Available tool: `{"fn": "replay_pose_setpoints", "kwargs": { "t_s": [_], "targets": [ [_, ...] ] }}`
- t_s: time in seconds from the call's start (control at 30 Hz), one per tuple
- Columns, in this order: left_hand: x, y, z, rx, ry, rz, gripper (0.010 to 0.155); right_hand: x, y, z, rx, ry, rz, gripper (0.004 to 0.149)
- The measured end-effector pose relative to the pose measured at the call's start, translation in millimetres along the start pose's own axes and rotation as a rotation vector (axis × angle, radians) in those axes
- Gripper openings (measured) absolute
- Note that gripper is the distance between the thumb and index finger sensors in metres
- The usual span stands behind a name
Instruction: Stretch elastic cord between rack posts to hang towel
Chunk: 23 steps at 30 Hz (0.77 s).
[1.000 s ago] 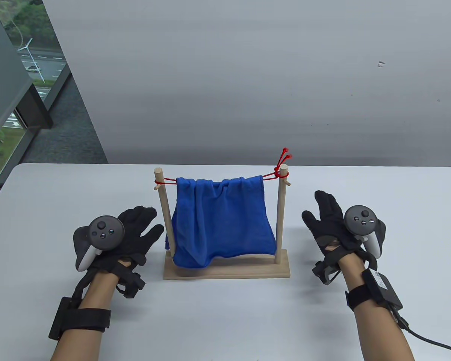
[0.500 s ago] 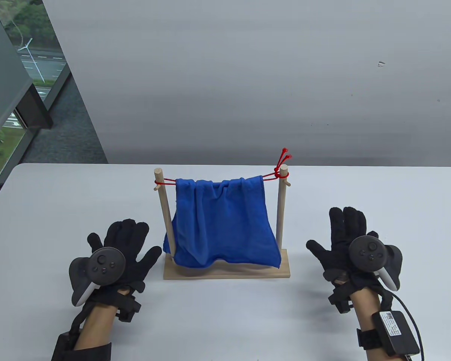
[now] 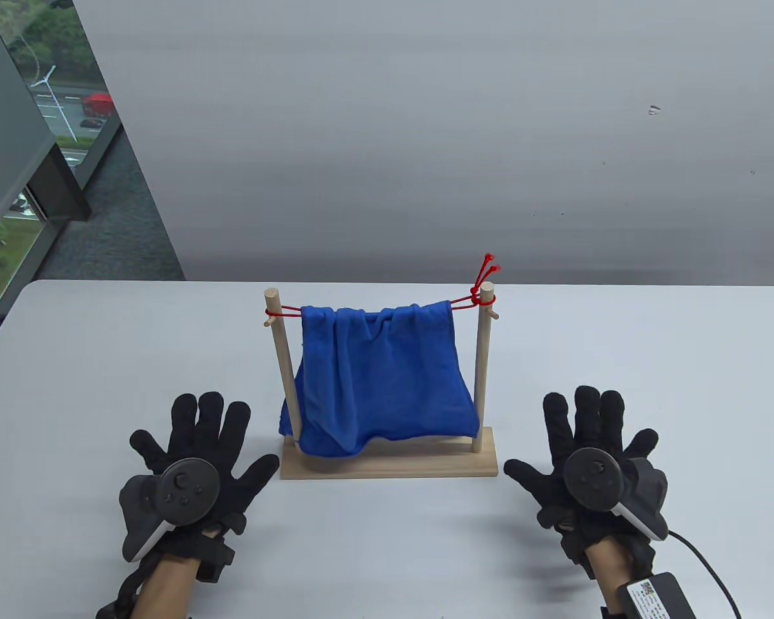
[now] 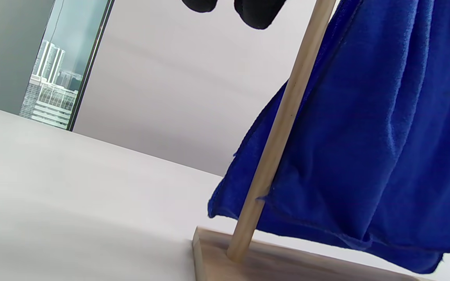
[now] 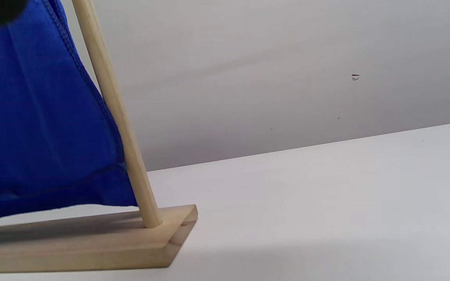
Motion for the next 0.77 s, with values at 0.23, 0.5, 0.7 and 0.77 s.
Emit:
{"fn": "replay_pose_setpoints", "kwargs": {
  "t_s": [0.23,0.5,0.7,0.77],
  "targets": [
    [4,10,-4,-0.008,-0.048,-0.087,0.107,4,-10,2,0.161,-0.093,0.047,0.099],
    [6,15,-5,-0.003,-0.065,-0.118,0.107,2,-14,-1,0.187,-0.140,0.056,0.098],
    [6,22,-6,-0.017,-0.067,-0.108,0.105,-1,-22,-6,0.185,-0.164,0.104,0.098],
    [6,24,-5,-0.033,-0.043,-0.082,0.101,-2,-22,-7,0.177,-0.150,0.105,0.100]
  ]
}}
Point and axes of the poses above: the tracker on the back of each hand, its own z axis roughly to the thumb side, its own x axis roughly from the fingertips to the wrist, y = z × x, the point moved 3 cm from there along -x, roughly from the wrist to the fingertips, and after that the axes turned 13 degrees about z, right-handed, at the moved point
